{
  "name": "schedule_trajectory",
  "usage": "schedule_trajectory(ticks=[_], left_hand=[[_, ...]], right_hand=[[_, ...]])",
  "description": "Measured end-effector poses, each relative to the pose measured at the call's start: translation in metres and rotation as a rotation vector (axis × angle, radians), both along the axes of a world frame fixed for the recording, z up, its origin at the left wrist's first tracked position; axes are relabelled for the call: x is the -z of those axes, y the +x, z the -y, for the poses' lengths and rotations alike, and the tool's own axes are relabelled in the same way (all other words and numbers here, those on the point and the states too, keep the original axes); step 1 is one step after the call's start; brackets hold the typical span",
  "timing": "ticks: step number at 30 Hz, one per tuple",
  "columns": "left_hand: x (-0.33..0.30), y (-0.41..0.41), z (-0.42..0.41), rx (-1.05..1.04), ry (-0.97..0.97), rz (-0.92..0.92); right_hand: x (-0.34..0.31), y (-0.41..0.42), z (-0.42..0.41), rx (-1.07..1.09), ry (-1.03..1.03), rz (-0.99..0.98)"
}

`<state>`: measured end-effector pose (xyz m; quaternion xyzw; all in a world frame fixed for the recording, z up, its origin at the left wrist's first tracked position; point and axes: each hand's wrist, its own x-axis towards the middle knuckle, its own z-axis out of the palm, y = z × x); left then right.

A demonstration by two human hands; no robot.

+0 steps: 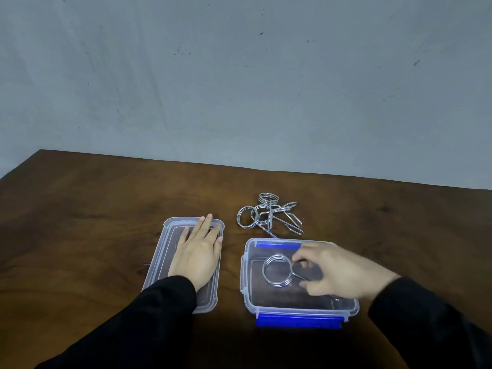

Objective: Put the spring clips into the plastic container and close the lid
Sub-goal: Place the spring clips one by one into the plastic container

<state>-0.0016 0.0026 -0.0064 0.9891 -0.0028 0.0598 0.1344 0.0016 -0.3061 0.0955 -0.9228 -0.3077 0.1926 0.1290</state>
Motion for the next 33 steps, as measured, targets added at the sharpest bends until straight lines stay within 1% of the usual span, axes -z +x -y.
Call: schedule_trajectory(ticks=[3, 6, 9, 16, 19, 21, 24, 25, 27, 29, 33], left_hand=[[-0.002, 0.001, 0.001, 0.001, 0.014, -0.011], [-0.001, 0.0, 0.001, -0.003, 0.018, -0.016], [-0.001, 0.0, 0.0, -0.006, 0.017, -0.01], [-0.001, 0.002, 0.001, -0.01, 0.034, -0.025], [0.0, 0.002, 0.0, -0.007, 0.028, -0.018], [0.0, 0.002, 0.0, -0.007, 0.022, -0.019], [-0.001, 0.002, 0.0, -0.012, 0.03, -0.027], [-0.001, 0.002, 0.0, -0.013, 0.028, -0.027], [-0.001, 0.002, 0.0, -0.013, 0.016, -0.027], [-0.001, 0.002, 0.0, -0.012, 0.011, -0.025], [0.0, 0.002, 0.0, -0.014, 0.014, -0.016]], right_hand=[[0.016, 0.002, -0.006, -0.005, -0.062, -0.013], [0.026, 0.003, -0.015, -0.013, -0.064, -0.052], [0.035, 0.0, -0.023, -0.042, -0.06, -0.046], [0.035, -0.003, -0.026, -0.082, -0.075, 0.0], [0.029, -0.005, -0.022, -0.086, -0.077, -0.034], [0.018, -0.005, -0.018, -0.04, -0.011, 0.02], [0.002, 0.005, -0.016, 0.101, 0.24, 0.268], [0.0, 0.013, -0.017, 0.162, 0.303, 0.317], [-0.005, 0.035, -0.027, 0.283, 0.346, 0.335], [-0.007, 0.058, -0.041, 0.367, 0.309, 0.307], [0.002, 0.095, -0.067, 0.417, 0.004, 0.166]])
